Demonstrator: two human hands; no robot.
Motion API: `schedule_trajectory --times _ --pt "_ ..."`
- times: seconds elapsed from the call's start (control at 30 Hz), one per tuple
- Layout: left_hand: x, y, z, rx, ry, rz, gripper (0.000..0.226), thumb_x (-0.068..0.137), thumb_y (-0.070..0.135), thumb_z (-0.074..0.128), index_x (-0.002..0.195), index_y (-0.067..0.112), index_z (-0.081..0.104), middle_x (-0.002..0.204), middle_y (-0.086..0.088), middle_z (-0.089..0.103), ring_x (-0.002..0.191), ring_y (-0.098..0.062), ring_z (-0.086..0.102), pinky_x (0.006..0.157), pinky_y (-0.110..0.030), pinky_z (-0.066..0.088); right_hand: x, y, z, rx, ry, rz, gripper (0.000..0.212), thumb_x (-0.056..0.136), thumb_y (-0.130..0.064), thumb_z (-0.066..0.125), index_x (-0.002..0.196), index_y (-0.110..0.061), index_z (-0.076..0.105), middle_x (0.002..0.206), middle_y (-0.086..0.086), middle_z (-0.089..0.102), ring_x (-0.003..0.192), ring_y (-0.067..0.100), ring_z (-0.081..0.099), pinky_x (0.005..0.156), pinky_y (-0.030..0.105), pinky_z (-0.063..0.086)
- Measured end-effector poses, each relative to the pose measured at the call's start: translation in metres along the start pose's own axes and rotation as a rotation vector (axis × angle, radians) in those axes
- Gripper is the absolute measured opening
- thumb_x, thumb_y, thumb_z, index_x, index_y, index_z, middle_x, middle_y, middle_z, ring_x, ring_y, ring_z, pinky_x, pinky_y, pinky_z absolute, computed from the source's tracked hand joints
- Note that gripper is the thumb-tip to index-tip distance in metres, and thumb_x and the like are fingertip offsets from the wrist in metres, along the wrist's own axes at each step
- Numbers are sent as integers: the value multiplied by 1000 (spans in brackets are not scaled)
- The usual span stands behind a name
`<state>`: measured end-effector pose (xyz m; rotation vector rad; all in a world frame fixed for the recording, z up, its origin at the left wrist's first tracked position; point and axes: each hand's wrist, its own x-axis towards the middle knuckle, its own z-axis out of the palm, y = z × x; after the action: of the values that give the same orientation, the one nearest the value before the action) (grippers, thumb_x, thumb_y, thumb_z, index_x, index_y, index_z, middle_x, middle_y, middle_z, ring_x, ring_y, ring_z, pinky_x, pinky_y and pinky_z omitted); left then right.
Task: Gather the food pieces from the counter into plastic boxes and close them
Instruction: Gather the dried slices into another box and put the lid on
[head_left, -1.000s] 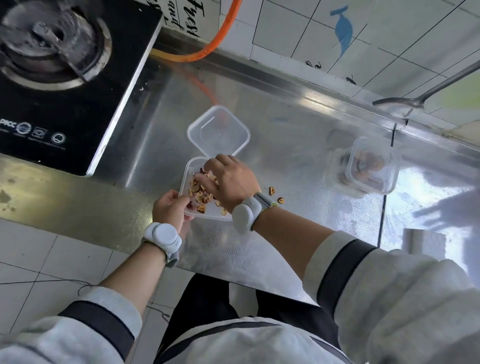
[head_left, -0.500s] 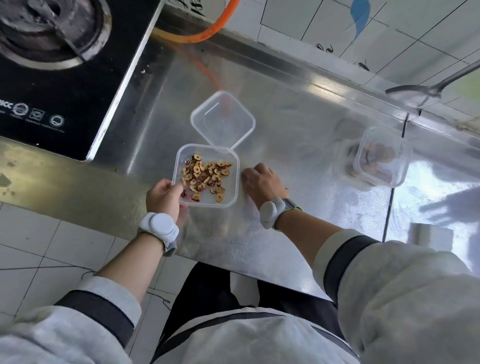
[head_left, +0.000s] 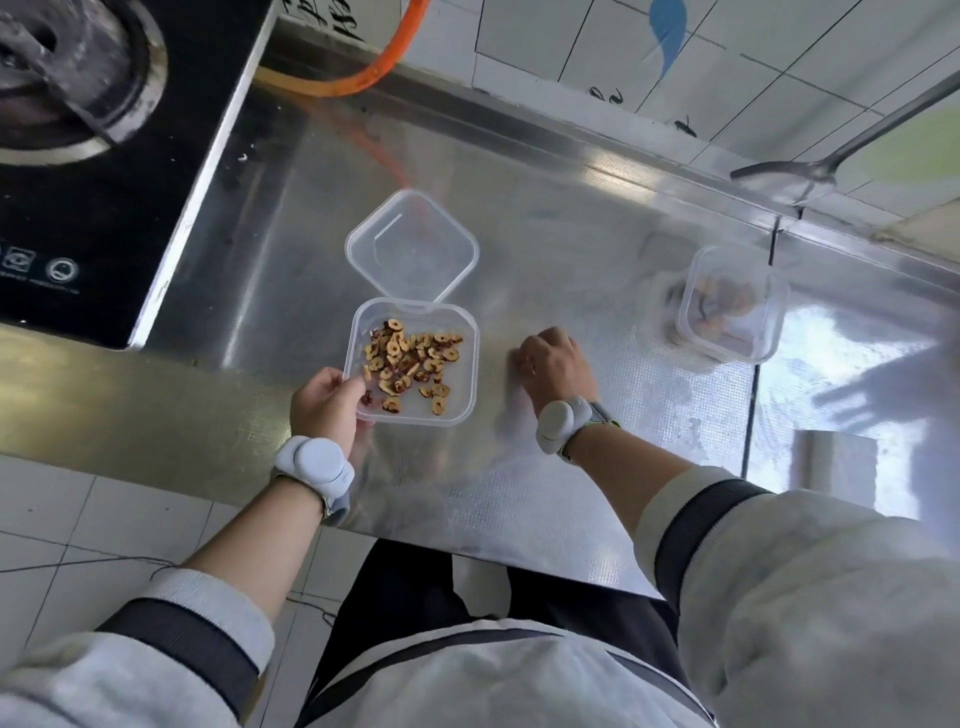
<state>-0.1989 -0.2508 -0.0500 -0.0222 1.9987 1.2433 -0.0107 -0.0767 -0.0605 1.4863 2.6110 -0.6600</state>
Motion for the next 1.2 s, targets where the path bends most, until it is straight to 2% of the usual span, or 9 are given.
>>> schedule_trajectory --times 0.2,0.33,0.43,0.6,0.73,0.87,0.97,1.1,1.2 --pt "-6 4 18 18 -57 20 25 82 12 60 82 -10 48 70 -14 53 61 -21 52 51 -27 45 -10 3 -7 62 25 14 16 91 -10 54 90 1 65 96 16 60 90 32 54 72 42 50" --pt "-6 8 28 6 -77 -10 22 81 12 59 84 -8 50 71 -15 56 62 -23 55 56 -36 47 -21 16 -11 112 56 86 7 83 -2 58 80 0 64 91 15 59 86 32 54 64 37 47" --pt "-4 10 32 8 -92 -20 22 80 12 58 82 -7 48 71 -15 54 64 -24 55 59 -39 46 -29 22 -7 86 2 78 10 84 -2 57 84 0 67 96 16 60 88 33 56 68 30 41" --pt "-6 10 36 24 -106 -4 20 80 12 58 78 -5 47 69 -14 53 61 -22 53 54 -32 45 -42 23 -5 106 22 82 12 87 -13 58 93 -7 66 105 10 59 96 28 55 75 28 44" --pt "-6 7 34 30 -118 3 23 79 12 58 80 -8 46 71 -16 54 64 -25 55 57 -36 46 -45 21 -6 95 -31 39 17 87 -12 59 99 -7 69 110 12 57 104 28 53 79 26 41" --pt "-7 4 32 48 -127 9 25 81 13 58 84 -10 49 73 -16 57 65 -25 57 58 -37 48 -41 17 -6 73 -68 71 18 88 -7 56 99 -5 70 108 13 59 103 29 53 80 28 42" --pt "-7 2 32 67 -128 26 25 82 12 58 83 -11 48 71 -15 54 64 -23 54 55 -34 46 -35 17 -9 70 -125 123 16 88 -9 58 100 -6 69 108 14 58 102 30 54 80 32 45" --pt "-6 0 28 99 -127 41 23 84 9 58 84 -12 49 72 -14 54 61 -21 54 49 -26 45 -29 16 -10 118 -163 221 12 82 -6 64 92 -7 70 105 14 59 96 32 57 74 29 44" --pt "-5 -2 23 108 -126 44 23 83 11 58 84 -11 50 72 -15 57 62 -23 58 54 -31 48 -29 15 -12 178 -162 287 12 81 -4 64 91 -7 70 103 13 59 92 30 58 72 28 44"
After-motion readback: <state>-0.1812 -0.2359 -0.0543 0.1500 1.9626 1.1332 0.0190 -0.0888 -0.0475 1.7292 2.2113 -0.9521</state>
